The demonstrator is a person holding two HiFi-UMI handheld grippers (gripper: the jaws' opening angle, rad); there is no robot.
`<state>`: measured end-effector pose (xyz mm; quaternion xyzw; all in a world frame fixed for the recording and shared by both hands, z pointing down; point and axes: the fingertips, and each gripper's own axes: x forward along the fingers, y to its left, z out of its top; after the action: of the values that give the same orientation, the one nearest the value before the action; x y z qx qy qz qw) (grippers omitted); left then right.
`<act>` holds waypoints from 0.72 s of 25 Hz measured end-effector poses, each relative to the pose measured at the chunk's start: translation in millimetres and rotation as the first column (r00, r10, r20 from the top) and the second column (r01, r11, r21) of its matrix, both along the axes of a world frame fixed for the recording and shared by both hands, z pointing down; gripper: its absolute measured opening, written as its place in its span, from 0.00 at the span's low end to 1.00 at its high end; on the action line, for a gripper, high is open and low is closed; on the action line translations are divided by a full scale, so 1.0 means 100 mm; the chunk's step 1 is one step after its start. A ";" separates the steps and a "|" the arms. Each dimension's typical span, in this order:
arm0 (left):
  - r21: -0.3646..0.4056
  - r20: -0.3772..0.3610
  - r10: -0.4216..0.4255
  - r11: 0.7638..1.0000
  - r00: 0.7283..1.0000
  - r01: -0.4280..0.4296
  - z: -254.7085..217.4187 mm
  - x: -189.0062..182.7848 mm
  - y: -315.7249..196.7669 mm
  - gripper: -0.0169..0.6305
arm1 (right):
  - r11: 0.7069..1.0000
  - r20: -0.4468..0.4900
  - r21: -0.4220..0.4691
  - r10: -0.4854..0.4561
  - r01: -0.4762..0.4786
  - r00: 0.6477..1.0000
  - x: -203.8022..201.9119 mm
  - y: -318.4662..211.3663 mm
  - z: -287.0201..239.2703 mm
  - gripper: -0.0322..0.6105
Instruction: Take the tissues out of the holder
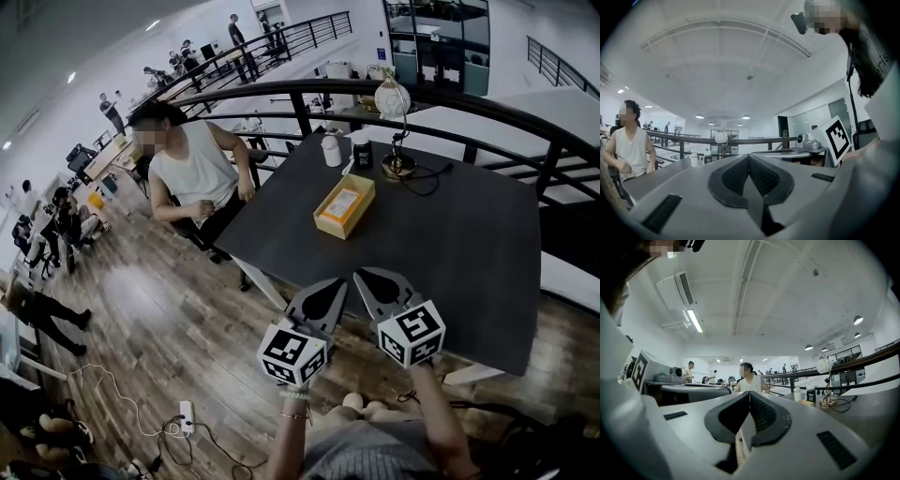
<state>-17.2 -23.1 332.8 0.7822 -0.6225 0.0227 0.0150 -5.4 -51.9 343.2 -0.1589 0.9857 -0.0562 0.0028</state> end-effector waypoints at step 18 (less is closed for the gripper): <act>-0.061 -0.032 -0.089 0.994 0.996 0.087 0.20 -0.06 0.14 0.04 | 0.988 0.014 -0.137 -0.071 0.073 0.997 -0.04 0.04 0.23 0.07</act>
<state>-23.2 -9.4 352.7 0.7535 -0.6550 0.0271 0.0499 -9.9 -47.7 366.6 -0.1227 0.9845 -0.1248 -0.0059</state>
